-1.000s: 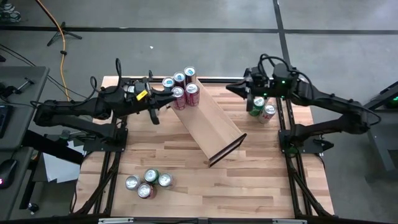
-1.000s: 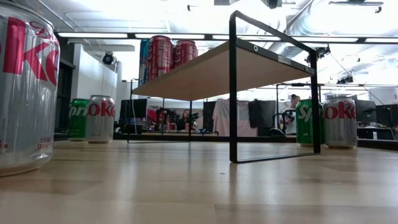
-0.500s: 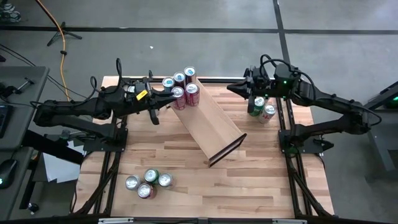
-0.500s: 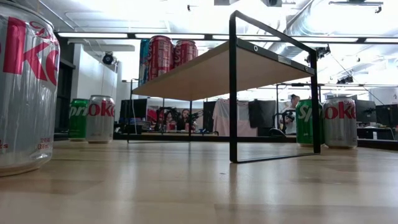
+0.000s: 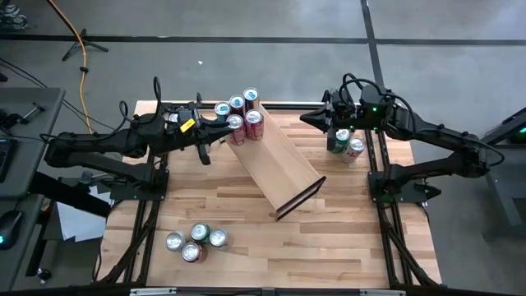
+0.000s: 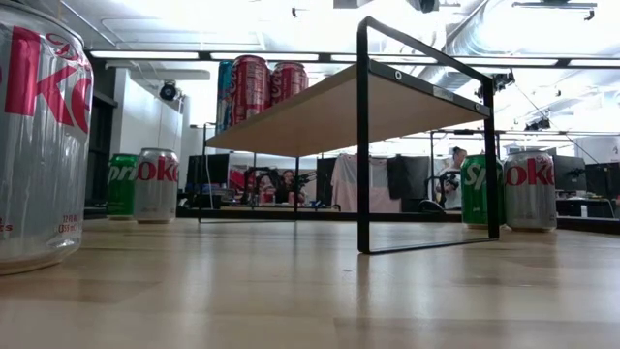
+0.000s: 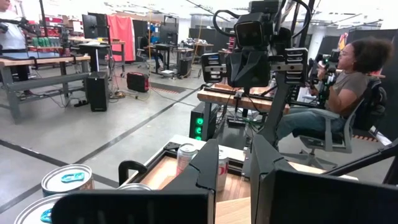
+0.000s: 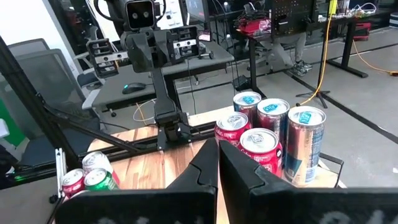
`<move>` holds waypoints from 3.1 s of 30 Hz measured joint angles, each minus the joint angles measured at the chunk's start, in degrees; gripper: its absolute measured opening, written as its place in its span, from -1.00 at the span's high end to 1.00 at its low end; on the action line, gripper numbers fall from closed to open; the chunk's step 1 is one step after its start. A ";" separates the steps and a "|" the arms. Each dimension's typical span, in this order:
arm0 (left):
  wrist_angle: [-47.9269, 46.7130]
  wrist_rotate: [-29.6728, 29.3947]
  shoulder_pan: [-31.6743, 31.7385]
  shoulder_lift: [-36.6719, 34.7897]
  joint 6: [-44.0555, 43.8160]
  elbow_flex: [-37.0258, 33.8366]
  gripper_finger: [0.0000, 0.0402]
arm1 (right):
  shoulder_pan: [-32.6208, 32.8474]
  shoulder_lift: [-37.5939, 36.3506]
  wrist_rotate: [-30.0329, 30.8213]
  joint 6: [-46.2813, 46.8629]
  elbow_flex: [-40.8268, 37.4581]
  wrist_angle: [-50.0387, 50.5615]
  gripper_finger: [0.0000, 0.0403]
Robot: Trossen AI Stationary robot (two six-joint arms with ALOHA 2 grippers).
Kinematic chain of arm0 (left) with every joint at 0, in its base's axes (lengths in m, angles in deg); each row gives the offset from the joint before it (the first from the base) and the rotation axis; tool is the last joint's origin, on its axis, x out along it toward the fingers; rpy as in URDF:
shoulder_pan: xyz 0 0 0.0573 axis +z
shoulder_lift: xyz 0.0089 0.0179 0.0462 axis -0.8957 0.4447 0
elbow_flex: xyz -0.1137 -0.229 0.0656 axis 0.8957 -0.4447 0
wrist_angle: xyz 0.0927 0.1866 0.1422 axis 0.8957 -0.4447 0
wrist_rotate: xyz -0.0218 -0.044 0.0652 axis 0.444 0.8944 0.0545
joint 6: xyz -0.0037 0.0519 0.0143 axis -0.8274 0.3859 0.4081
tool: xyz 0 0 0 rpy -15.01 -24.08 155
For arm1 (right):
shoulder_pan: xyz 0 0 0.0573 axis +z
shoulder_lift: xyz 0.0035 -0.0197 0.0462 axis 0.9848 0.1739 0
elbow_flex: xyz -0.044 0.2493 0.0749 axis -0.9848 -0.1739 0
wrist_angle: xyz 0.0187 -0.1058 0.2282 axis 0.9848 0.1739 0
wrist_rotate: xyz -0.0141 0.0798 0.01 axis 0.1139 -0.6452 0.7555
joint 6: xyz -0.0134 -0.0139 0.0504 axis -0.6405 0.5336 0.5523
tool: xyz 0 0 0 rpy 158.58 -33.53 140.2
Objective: Place canned beverage on shelf
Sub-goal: Put the red soda can on the shelf aligned with the other red soda cans
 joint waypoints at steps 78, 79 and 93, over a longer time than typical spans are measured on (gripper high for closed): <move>-63.71 11.57 -51.76 34.51 -47.74 26.64 -0.33 | 0.00 0.04 7.28 3.64 -0.02 21.19 1.00; -63.48 11.50 -52.19 35.29 -47.72 26.69 -0.33 | 0.00 0.04 7.75 3.52 -0.02 21.22 1.00; -69.51 6.03 -55.58 42.56 -48.15 26.58 -0.33 | 0.00 0.07 8.20 3.58 -0.02 22.68 1.00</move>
